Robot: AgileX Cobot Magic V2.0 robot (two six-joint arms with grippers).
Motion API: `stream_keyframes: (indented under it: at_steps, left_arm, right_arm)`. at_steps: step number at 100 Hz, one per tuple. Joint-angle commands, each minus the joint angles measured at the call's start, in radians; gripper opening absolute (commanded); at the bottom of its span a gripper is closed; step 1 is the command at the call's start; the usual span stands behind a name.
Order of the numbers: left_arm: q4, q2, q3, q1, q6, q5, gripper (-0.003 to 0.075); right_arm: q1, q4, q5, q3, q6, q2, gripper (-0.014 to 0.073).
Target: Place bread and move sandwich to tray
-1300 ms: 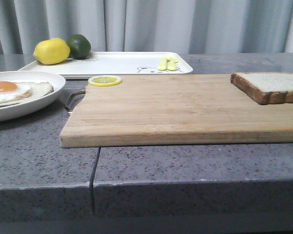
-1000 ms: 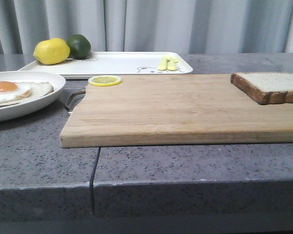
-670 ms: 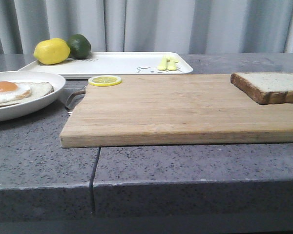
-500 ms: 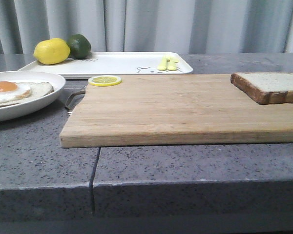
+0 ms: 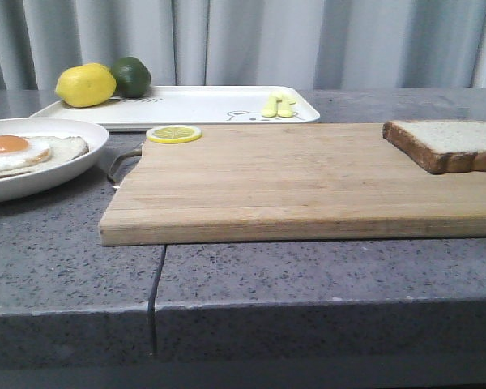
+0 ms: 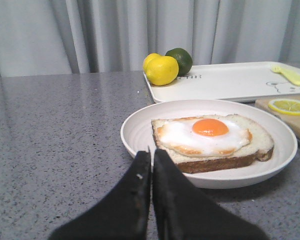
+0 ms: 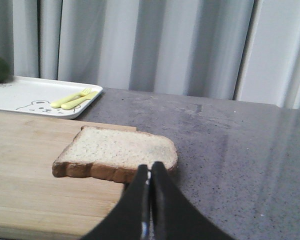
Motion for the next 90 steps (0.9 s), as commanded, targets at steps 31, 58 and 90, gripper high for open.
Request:
stream_keyframes:
  at_steps: [31, 58, 90]
  left_arm:
    - [-0.188, -0.008, -0.148, 0.003, 0.001, 0.085, -0.002]
    - [-0.197, 0.181, -0.424, 0.003, 0.001, 0.281, -0.002]
    - [-0.197, 0.524, -0.831, 0.003, 0.001, 0.572, -0.002]
  right_arm:
    - [-0.005, 0.007, 0.164, -0.132, 0.072, -0.016, -0.0067]
    - [-0.005, 0.007, 0.401, -0.357, 0.072, 0.085, -0.0067]
    - [-0.005, 0.008, 0.491, -0.609, 0.072, 0.337, -0.0066]
